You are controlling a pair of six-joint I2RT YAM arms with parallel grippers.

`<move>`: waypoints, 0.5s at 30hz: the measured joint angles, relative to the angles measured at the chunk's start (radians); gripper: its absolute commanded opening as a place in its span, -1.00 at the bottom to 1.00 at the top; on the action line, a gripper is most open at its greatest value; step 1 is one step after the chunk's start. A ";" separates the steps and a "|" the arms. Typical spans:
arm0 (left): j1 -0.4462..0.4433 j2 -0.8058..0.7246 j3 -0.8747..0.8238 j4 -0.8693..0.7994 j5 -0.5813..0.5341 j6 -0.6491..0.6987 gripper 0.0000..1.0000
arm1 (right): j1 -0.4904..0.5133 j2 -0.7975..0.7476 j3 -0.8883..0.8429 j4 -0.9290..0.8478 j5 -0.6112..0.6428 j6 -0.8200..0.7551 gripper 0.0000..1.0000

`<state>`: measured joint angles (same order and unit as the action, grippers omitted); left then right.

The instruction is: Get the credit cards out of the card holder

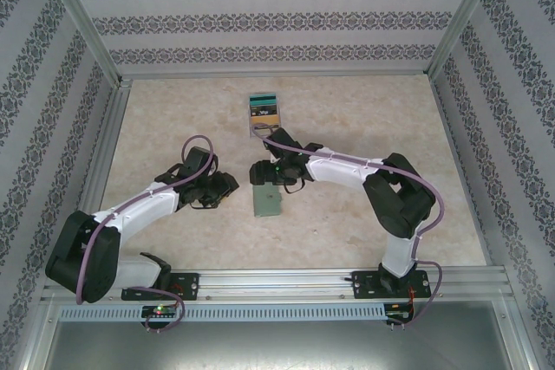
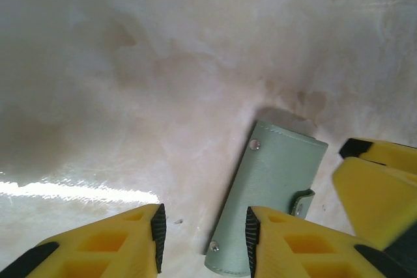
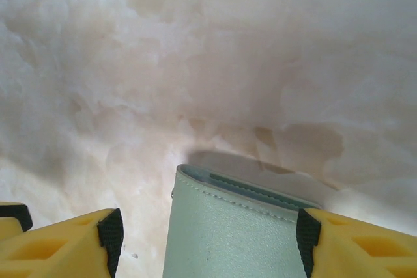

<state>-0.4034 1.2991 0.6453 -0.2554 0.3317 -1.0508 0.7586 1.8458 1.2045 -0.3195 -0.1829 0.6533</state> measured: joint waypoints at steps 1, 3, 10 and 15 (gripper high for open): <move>0.000 0.000 0.000 0.000 0.000 0.000 -0.21 | 0.005 0.000 0.010 -0.022 0.020 -0.013 0.43; 0.001 -0.001 0.000 0.001 0.000 0.000 -0.21 | 0.023 0.000 0.024 -0.074 0.060 -0.040 0.38; 0.006 -0.001 0.000 0.001 0.000 0.000 -0.21 | 0.110 0.001 0.037 -0.225 0.132 -0.071 0.29; 0.006 -0.001 0.000 0.008 0.004 0.000 -0.21 | 0.128 0.034 0.081 -0.268 0.145 -0.070 0.23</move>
<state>-0.3969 1.2980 0.6449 -0.2478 0.3355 -1.0508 0.8864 1.8801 1.2854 -0.5873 -0.0383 0.5835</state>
